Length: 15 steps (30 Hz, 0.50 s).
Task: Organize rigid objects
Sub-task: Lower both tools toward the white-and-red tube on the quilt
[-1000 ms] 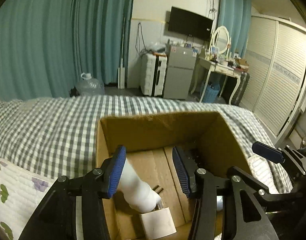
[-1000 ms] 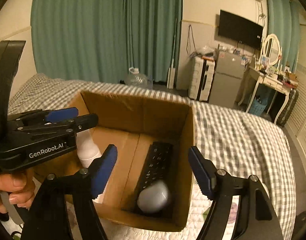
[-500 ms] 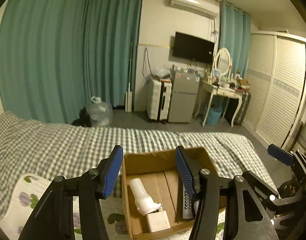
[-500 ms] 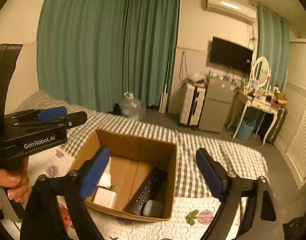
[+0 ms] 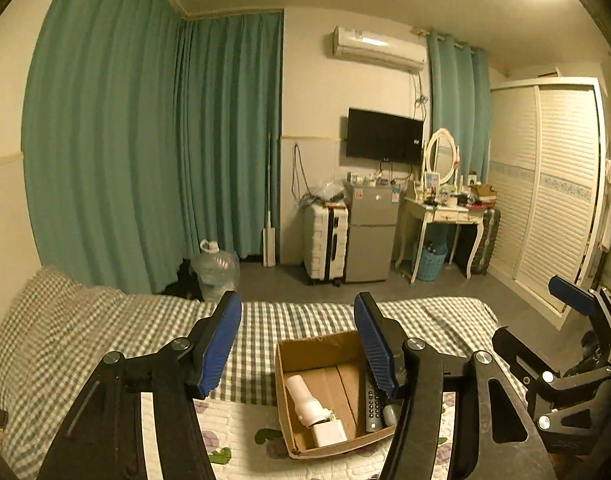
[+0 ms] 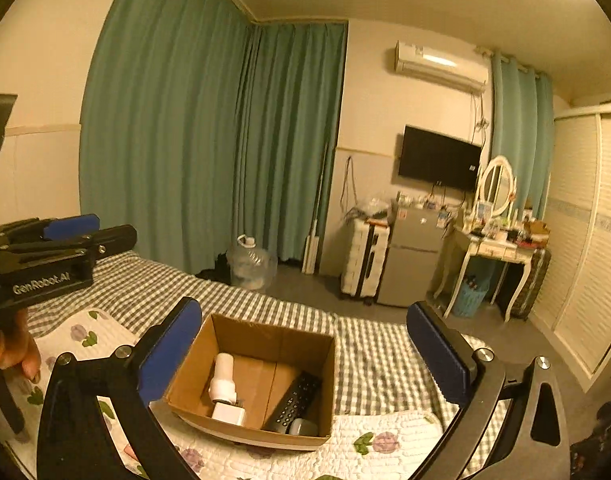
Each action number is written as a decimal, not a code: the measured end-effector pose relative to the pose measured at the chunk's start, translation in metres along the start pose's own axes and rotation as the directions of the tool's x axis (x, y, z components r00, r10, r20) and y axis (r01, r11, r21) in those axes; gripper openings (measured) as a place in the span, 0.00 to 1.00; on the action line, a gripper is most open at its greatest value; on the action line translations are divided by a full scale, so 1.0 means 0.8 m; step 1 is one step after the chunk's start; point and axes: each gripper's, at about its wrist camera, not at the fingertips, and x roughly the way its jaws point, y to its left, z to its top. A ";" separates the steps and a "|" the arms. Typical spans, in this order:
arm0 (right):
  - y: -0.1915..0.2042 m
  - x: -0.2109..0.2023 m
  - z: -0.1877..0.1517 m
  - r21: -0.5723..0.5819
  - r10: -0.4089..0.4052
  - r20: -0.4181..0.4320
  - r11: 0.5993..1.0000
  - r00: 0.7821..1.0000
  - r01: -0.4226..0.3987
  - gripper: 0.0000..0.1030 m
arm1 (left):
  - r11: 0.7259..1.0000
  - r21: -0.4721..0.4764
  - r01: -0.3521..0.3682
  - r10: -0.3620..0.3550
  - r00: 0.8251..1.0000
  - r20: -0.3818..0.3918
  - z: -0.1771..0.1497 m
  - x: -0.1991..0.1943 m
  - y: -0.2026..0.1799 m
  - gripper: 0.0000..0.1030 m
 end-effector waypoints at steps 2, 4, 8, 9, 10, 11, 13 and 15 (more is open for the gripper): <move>0.004 -0.018 0.005 -0.011 -0.014 0.024 1.000 1.000 0.014 1.00 | 1.000 0.009 -0.009 0.009 1.000 0.025 0.003 -0.015 0.000 0.60; 0.008 -0.032 0.008 -0.011 -0.018 0.034 1.000 0.999 0.018 1.00 | 1.000 0.016 -0.022 0.021 0.999 0.046 0.003 -0.029 0.000 0.60; 0.012 -0.048 0.002 -0.003 -0.016 0.029 1.000 0.999 0.016 1.00 | 0.999 0.016 -0.036 0.035 0.998 0.057 -0.008 -0.045 0.003 0.60; 0.014 -0.051 -0.001 -0.003 -0.018 0.026 1.000 0.999 0.018 1.00 | 0.999 0.019 -0.038 0.037 0.998 0.053 -0.012 -0.046 0.003 0.60; 0.014 -0.052 -0.003 -0.002 -0.019 0.024 1.000 1.000 0.019 1.00 | 0.999 0.022 -0.044 0.043 0.998 0.048 -0.017 -0.047 0.003 0.60; 0.017 -0.055 -0.007 -0.002 -0.018 0.016 1.000 1.000 0.018 1.00 | 0.999 0.024 -0.049 0.048 0.998 0.042 -0.021 -0.048 0.004 0.60; 0.018 -0.056 -0.014 0.000 -0.014 0.003 1.000 1.000 0.014 1.00 | 0.998 0.028 -0.056 0.056 0.998 0.022 -0.032 -0.044 0.005 0.60; 0.017 -0.055 -0.026 0.005 -0.010 -0.015 1.000 1.000 0.010 1.00 | 0.998 0.031 -0.060 0.060 0.998 0.000 -0.045 -0.039 0.007 0.60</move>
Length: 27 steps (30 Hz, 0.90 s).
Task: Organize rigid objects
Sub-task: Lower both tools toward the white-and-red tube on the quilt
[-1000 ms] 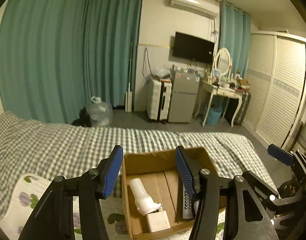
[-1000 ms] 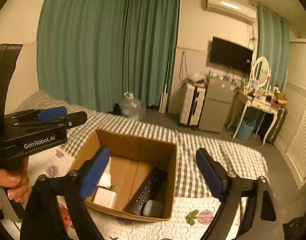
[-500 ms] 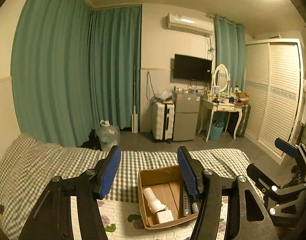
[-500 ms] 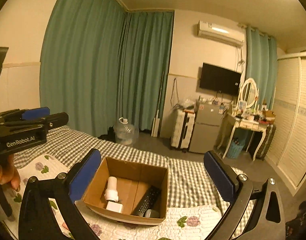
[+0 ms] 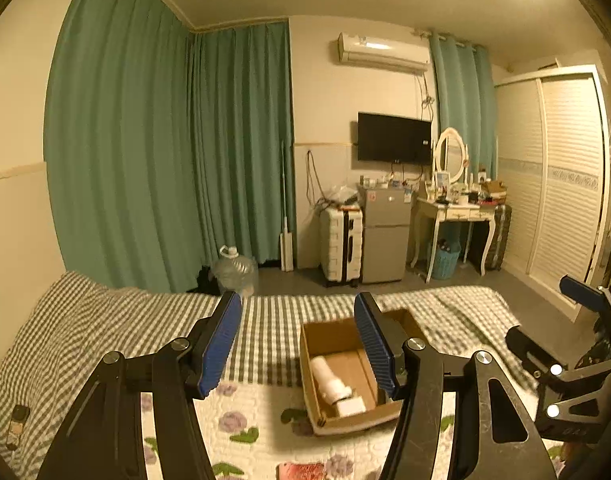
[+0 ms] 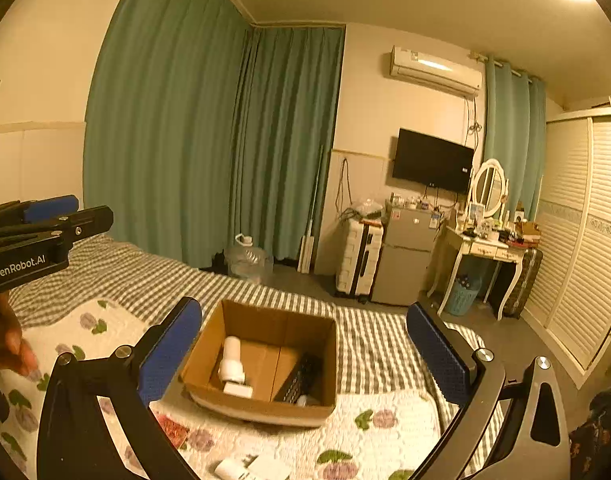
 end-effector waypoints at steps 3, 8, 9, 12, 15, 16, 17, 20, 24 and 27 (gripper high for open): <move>0.001 0.003 -0.019 0.004 0.000 -0.025 1.000 1.000 0.000 1.00 | 1.000 0.016 -0.018 0.019 0.999 -0.048 -0.020 0.012 -0.003 0.60; 0.000 0.017 -0.053 0.008 -0.012 -0.081 1.000 0.997 0.013 1.00 | 1.000 0.019 0.006 -0.003 0.991 -0.134 -0.058 0.032 -0.008 0.60; -0.001 0.022 -0.060 0.015 -0.011 -0.098 1.000 0.995 0.012 1.00 | 1.000 0.013 0.016 -0.013 0.988 -0.152 -0.067 0.037 -0.008 0.60; -0.004 0.040 -0.078 0.025 -0.006 -0.148 1.000 0.989 0.010 1.00 | 1.000 0.003 0.029 -0.027 0.977 -0.210 -0.095 0.054 -0.010 0.60; -0.005 0.058 -0.097 0.026 -0.009 -0.182 1.000 0.983 0.014 1.00 | 0.998 0.001 0.070 -0.067 0.963 -0.262 -0.122 0.065 -0.020 0.60; -0.004 0.063 -0.103 0.026 -0.010 -0.193 1.000 0.981 0.016 1.00 | 0.997 0.010 0.082 -0.076 0.957 -0.281 -0.134 0.069 -0.027 0.60; -0.005 0.069 -0.110 0.025 -0.011 -0.205 1.000 0.979 0.017 1.00 | 0.996 0.016 0.091 -0.083 0.951 -0.297 -0.143 0.072 -0.034 0.60; -0.013 0.090 -0.131 0.012 -0.022 -0.248 1.000 0.968 0.026 1.00 | 0.991 0.011 0.134 -0.122 0.931 -0.343 -0.164 0.084 -0.047 0.60; -0.029 0.107 -0.152 0.015 -0.036 -0.288 0.999 0.957 0.042 1.00 | 0.979 0.000 0.206 -0.188 0.893 -0.410 -0.188 0.103 -0.079 0.60; -0.040 0.118 -0.168 0.023 -0.037 -0.319 0.999 0.947 0.047 1.00 | 0.963 -0.039 0.266 -0.253 0.848 -0.465 -0.211 0.115 -0.107 0.60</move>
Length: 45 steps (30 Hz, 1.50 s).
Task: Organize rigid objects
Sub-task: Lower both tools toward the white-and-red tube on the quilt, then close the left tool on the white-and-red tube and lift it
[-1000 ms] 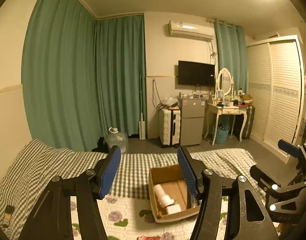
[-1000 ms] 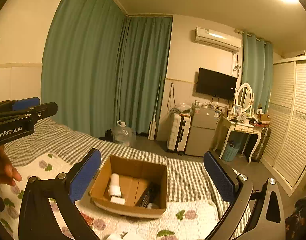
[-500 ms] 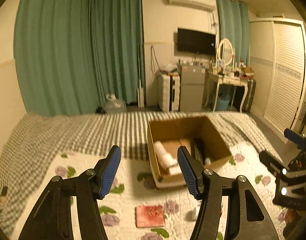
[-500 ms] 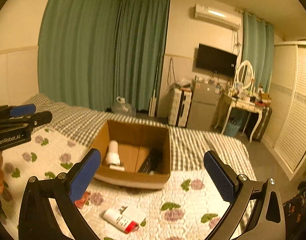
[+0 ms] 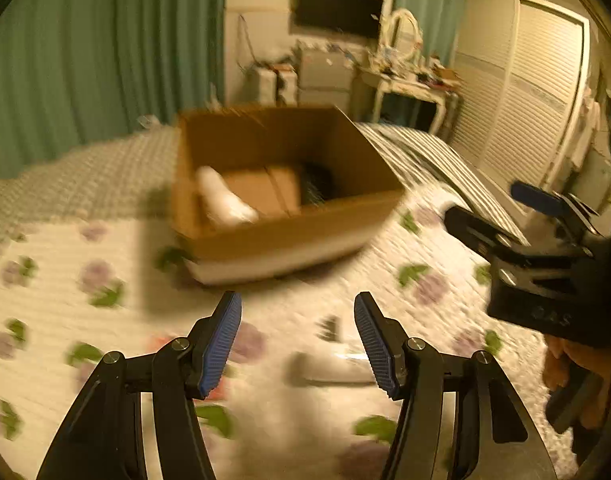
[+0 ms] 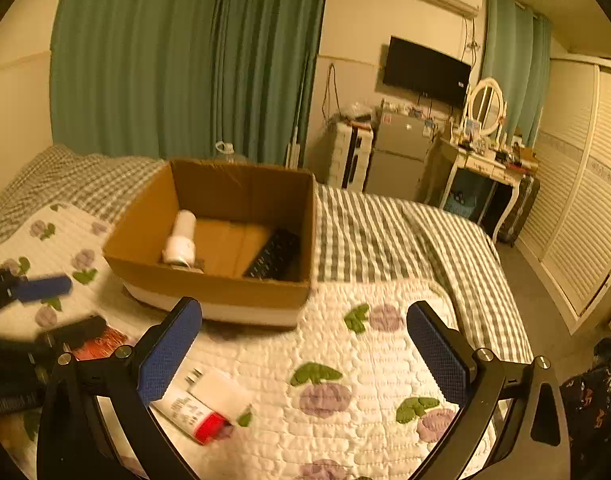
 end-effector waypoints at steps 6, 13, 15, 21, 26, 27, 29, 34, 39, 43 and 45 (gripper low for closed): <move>-0.023 0.029 -0.021 0.015 0.001 -0.059 1.000 0.998 0.000 1.00 | 0.996 -0.011 0.085 -0.085 0.991 -0.107 -0.033 0.049 -0.041 0.60; -0.030 0.062 -0.046 0.029 0.055 -0.136 0.998 0.989 -0.051 1.00 | 0.995 0.097 -0.040 0.049 0.994 -0.100 -0.054 0.083 -0.065 0.60; -0.031 0.075 -0.053 0.041 0.077 -0.164 0.997 0.983 -0.071 1.00 | 0.991 0.115 -0.071 0.081 0.993 -0.087 -0.054 0.093 -0.064 0.66; -0.027 0.103 -0.070 0.045 0.129 -0.234 0.992 0.964 -0.122 1.00 | 1.000 0.006 0.009 -0.008 0.994 -0.107 -0.048 0.095 -0.020 0.69; -0.020 0.123 -0.082 0.027 0.192 -0.289 0.981 0.938 -0.192 1.00 | 1.000 0.030 0.004 0.003 0.977 -0.213 -0.067 0.085 0.018 0.69; -0.018 0.125 -0.084 0.016 0.207 -0.299 0.977 0.932 -0.212 1.00 | 1.000 0.017 -0.012 0.016 0.963 -0.270 -0.076 0.092 0.027 0.70; -0.009 0.130 -0.089 -0.021 0.246 -0.327 0.963 0.913 -0.267 1.00 | 0.996 -0.070 0.057 -0.072 0.967 -0.246 -0.088 0.091 0.055 0.70; 0.029 0.145 -0.096 -0.147 0.268 -0.376 0.928 0.887 -0.342 1.00 | 0.999 -0.031 0.013 -0.021 0.969 -0.244 -0.078 0.093 0.046 0.70; 0.065 0.161 -0.100 -0.252 0.263 -0.387 0.892 0.884 -0.376 0.66 | 0.999 -0.042 0.033 -0.043 0.967 -0.251 -0.075 0.093 0.054 0.70; 0.061 0.160 -0.099 -0.211 0.287 -0.391 0.897 0.874 -0.389 0.40 | 0.999 -0.036 0.034 -0.042 0.967 -0.252 -0.074 0.099 0.055 0.70; 0.050 0.157 -0.100 -0.165 0.299 -0.404 0.906 0.865 -0.390 0.40 | 0.999 -0.017 0.028 -0.031 0.967 -0.253 -0.068 0.104 0.049 0.70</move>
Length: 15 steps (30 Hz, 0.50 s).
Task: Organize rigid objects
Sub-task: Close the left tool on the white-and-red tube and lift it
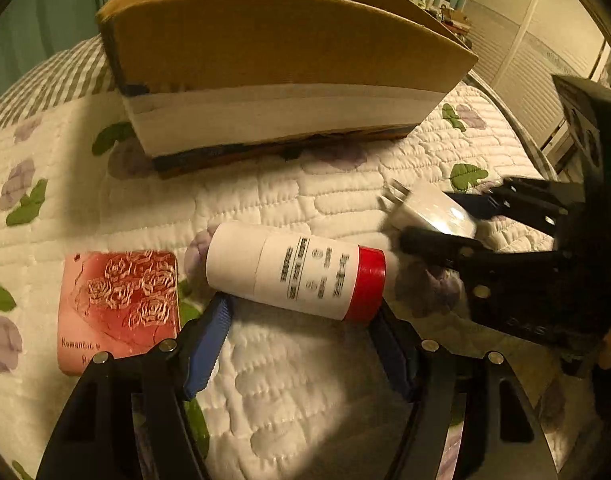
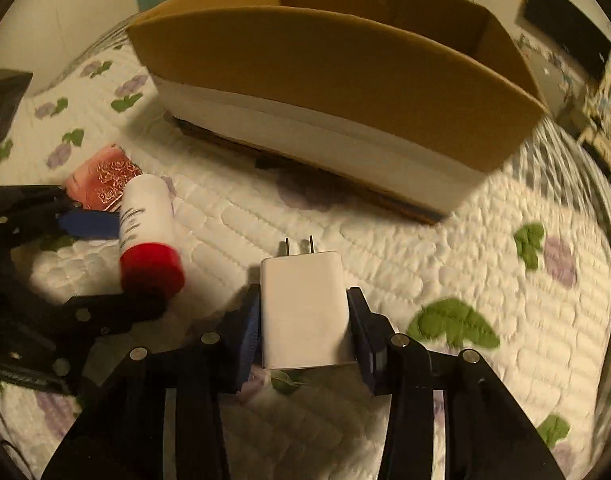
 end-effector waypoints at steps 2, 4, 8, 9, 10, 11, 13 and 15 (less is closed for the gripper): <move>-0.009 -0.008 -0.008 0.042 -0.005 -0.007 0.999 1.000 0.006 0.40 | 1.000 0.014 -0.010 0.010 1.000 0.000 0.007 0.003 -0.002 0.70; -0.017 -0.016 -0.018 0.094 -0.019 -0.009 0.995 1.000 0.020 0.40 | 1.000 0.018 -0.012 0.012 1.000 0.007 0.013 0.007 -0.004 0.70; -0.023 -0.026 -0.037 0.136 -0.044 -0.001 0.990 0.999 0.044 0.40 | 0.999 0.026 -0.029 0.029 0.999 0.025 0.031 0.009 -0.008 0.70; -0.022 -0.028 -0.038 0.134 -0.051 0.001 0.990 0.999 0.051 0.40 | 0.999 0.030 -0.037 0.036 0.998 0.042 0.035 0.008 -0.010 0.70; -0.023 -0.028 -0.038 0.132 -0.058 0.002 0.990 0.998 0.057 0.40 | 0.999 0.032 -0.041 0.039 0.998 0.052 0.040 0.009 -0.011 0.70; -0.022 -0.029 -0.038 0.132 -0.065 0.003 0.989 0.998 0.064 0.40 | 0.999 0.029 -0.041 0.039 0.997 0.060 0.046 0.011 -0.011 0.70; -0.022 -0.028 -0.038 0.140 -0.070 0.006 0.988 0.998 0.068 0.40 | 0.999 0.020 -0.030 0.029 0.997 0.068 0.055 0.018 -0.010 0.70; -0.019 -0.025 -0.035 0.163 -0.072 0.010 0.984 0.997 0.070 0.40 | 1.000 -0.016 0.010 -0.009 0.999 0.047 0.060 0.033 -0.002 0.70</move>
